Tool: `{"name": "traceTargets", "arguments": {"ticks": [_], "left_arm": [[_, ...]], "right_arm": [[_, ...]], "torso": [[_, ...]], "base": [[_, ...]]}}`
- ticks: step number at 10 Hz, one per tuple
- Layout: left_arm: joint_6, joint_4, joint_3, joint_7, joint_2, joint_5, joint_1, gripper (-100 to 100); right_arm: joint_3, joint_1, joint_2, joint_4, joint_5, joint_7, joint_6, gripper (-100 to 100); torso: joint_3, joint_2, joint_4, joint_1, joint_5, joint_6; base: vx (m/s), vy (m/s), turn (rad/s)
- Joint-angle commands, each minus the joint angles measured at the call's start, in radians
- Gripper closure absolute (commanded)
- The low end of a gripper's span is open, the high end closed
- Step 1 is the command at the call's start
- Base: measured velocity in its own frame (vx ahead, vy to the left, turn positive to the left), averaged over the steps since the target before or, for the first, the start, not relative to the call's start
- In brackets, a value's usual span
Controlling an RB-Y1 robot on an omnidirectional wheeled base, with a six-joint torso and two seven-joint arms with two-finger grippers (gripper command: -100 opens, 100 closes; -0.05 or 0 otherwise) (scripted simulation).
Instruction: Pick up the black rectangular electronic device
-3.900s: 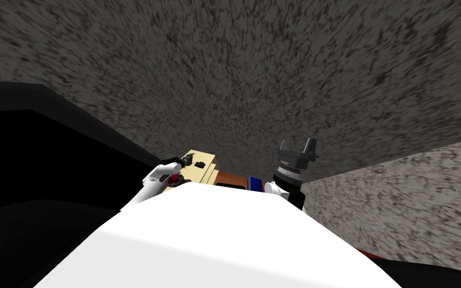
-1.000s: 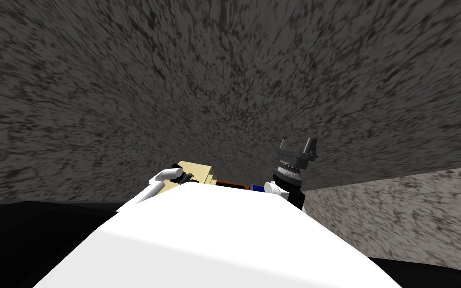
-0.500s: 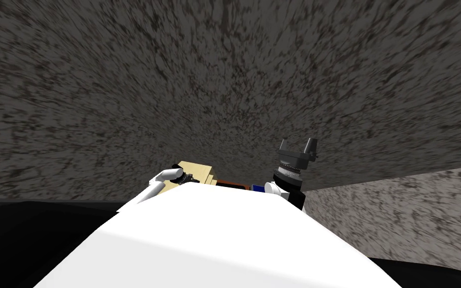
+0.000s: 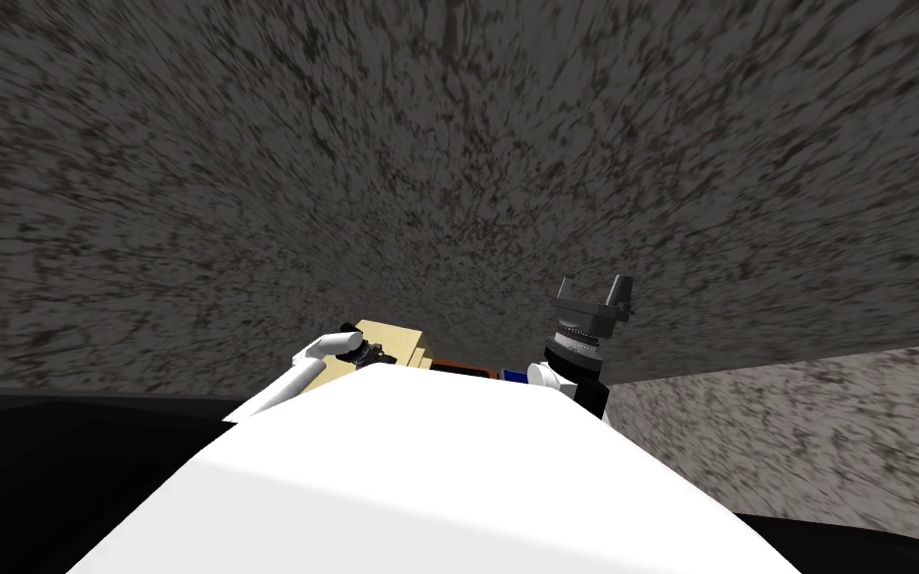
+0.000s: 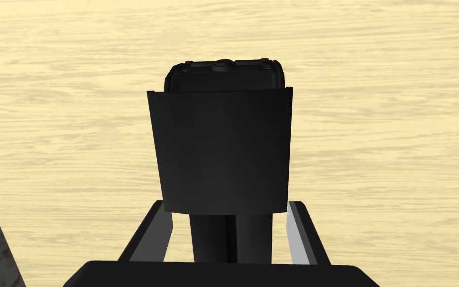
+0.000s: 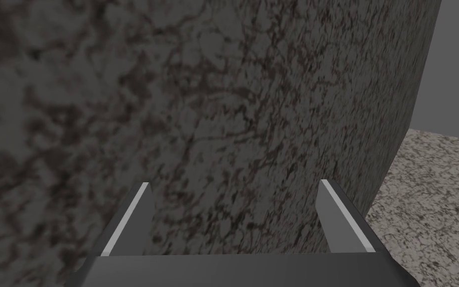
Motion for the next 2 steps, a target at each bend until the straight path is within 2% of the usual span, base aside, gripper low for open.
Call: {"name": "traceTargets", "arguments": {"ticks": [1, 2], "left_arm": [[0.0, 0.0, 0.0, 0.0, 0.0, 0.0, 0.0, 100], [0.003, -0.002, 0.001, 0.001, 0.001, 0.001, 0.0, 0]], "right_arm": [[0.0, 0.0, 0.0, 0.0, 0.0, 0.0, 0.0, 0], [0.0, 0.0, 0.0, 0.0, 0.0, 0.0, 0.0, 0]], "torso": [[0.0, 0.0, 0.0, 0.0, 0.0, 0.0], [0.0, 0.0, 0.0, 0.001, 0.0, 0.0]], "base": [[0.005, -0.013, 0.006], [0.0, 0.0, 0.0]]}}
